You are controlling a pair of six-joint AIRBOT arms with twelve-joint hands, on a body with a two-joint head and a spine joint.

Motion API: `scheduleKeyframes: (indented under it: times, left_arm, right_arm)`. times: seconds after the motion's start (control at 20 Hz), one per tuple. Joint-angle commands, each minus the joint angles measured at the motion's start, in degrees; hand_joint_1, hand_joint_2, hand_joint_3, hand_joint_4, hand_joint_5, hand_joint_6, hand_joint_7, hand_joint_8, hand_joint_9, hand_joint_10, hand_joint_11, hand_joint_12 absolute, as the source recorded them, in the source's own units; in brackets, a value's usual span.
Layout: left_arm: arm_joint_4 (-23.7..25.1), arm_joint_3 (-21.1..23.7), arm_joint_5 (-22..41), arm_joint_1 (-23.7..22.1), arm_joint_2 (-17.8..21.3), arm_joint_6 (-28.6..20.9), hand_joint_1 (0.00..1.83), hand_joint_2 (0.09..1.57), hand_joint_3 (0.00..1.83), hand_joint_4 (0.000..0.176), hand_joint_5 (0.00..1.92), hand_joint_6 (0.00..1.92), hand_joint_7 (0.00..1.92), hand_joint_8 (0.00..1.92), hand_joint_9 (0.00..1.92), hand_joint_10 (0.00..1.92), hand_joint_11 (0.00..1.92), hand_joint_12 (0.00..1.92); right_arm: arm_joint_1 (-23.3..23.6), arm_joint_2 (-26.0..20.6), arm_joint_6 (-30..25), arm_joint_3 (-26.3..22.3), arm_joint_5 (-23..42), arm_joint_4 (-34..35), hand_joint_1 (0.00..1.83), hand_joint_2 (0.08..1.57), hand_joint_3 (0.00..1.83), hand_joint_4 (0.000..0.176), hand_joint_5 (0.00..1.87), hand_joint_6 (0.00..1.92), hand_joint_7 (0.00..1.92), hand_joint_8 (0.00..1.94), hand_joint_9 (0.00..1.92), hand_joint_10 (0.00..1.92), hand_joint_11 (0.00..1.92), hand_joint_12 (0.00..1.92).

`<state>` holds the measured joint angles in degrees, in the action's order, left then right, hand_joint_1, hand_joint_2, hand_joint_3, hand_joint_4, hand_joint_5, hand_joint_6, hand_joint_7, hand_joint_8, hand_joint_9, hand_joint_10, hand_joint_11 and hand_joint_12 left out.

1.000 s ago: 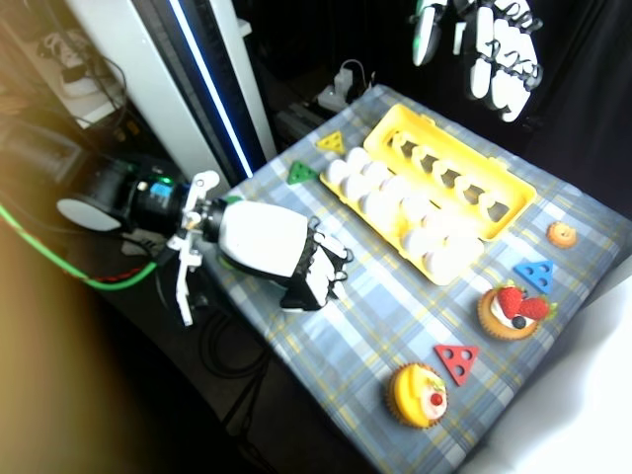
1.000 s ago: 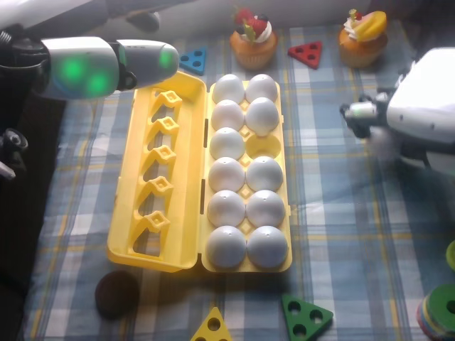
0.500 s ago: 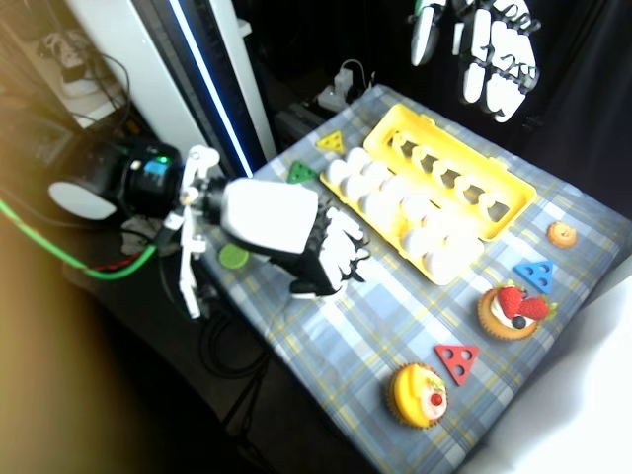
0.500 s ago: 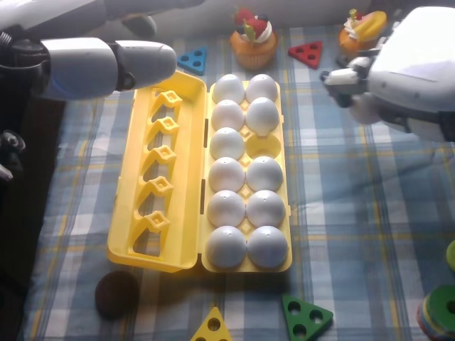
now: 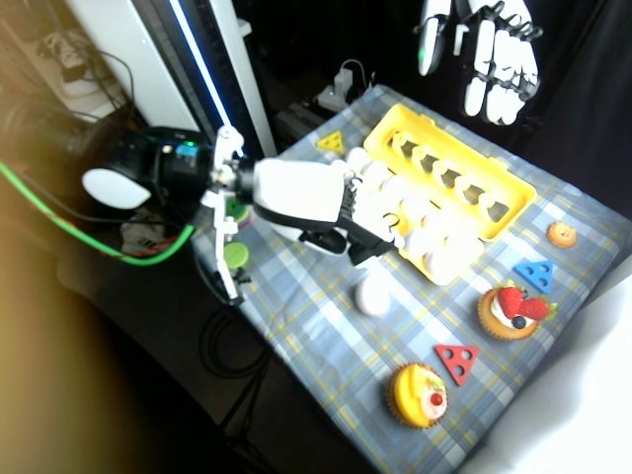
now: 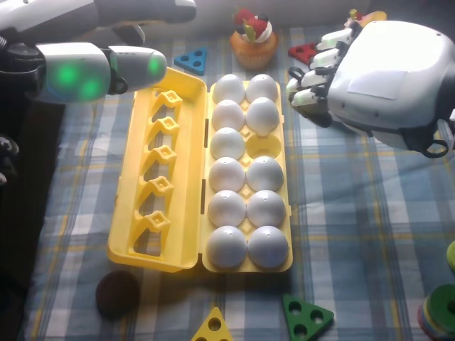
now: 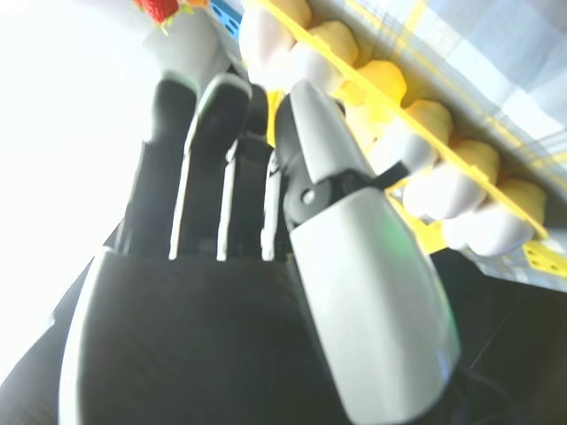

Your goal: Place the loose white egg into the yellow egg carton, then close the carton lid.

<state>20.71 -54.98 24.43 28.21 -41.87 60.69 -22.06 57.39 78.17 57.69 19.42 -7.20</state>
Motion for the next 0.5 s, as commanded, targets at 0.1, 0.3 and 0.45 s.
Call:
scheduleKeyframes:
  times: [0.1, 0.3, 0.45]
  left_arm:
    - [-1.35, -0.23, 6.0, -0.58, 0.23, -0.06, 0.41, 1.43, 0.0, 0.004, 0.35, 0.01, 0.23, 0.0, 0.19, 0.01, 0.0, 1.1]
    - [-1.35, -0.3, 5.91, -0.59, 0.22, -0.03, 0.44, 1.42, 0.0, 0.036, 0.36, 0.0, 0.22, 0.0, 0.2, 0.01, 0.0, 1.23]
    - [-1.36, -0.36, 5.9, -0.58, 0.21, -0.02, 0.48, 1.41, 0.0, 0.019, 0.38, 0.01, 0.25, 0.01, 0.24, 0.02, 0.0, 1.36]
  right_arm:
    - [1.01, -0.43, 0.08, 0.57, 6.7, 0.66, 1.31, 1.31, 0.0, 0.0, 0.54, 1.43, 0.66, 1.6, 0.58, 1.79, 0.56, 1.92]
    - [1.11, -0.44, -0.8, 1.01, 7.32, 1.48, 1.28, 1.36, 0.03, 0.0, 0.53, 1.63, 0.5, 1.75, 0.48, 1.92, 0.61, 1.92]
    - [1.11, -0.71, -0.9, 1.0, 7.77, 2.26, 1.3, 1.07, 0.59, 0.0, 0.61, 1.64, 0.58, 1.8, 0.54, 1.92, 0.7, 1.92]
